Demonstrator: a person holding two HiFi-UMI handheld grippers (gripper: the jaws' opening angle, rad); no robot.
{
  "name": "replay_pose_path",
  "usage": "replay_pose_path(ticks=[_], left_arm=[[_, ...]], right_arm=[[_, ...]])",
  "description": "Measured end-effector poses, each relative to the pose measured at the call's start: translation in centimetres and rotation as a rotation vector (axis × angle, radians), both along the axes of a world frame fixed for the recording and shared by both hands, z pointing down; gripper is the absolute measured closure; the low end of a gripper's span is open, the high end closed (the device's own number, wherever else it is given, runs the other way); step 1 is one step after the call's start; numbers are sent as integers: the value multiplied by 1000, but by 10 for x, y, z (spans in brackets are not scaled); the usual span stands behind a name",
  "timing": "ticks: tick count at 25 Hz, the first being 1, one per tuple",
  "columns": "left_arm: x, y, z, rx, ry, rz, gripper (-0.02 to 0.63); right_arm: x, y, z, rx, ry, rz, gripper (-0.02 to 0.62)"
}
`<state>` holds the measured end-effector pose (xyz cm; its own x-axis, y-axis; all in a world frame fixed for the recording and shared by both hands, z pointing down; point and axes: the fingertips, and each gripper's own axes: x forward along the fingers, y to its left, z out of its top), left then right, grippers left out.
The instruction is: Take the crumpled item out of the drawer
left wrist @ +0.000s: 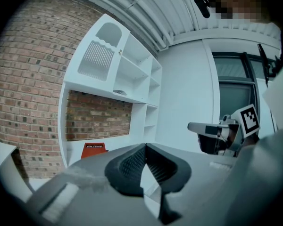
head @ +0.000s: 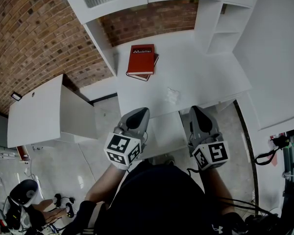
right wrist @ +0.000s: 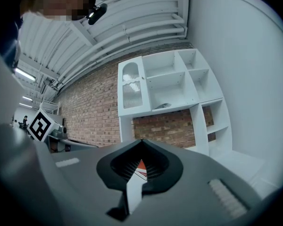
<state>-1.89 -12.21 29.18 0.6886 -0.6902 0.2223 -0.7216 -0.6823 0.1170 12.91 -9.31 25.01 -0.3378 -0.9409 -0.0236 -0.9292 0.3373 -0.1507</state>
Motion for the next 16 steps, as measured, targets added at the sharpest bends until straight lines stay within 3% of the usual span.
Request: replay_pose_path(ticks=[16], left_arm=[[13,-1,5,-12,-11,-11,603]], right_arm=[[15,0,7,-18,-10,-4,594]])
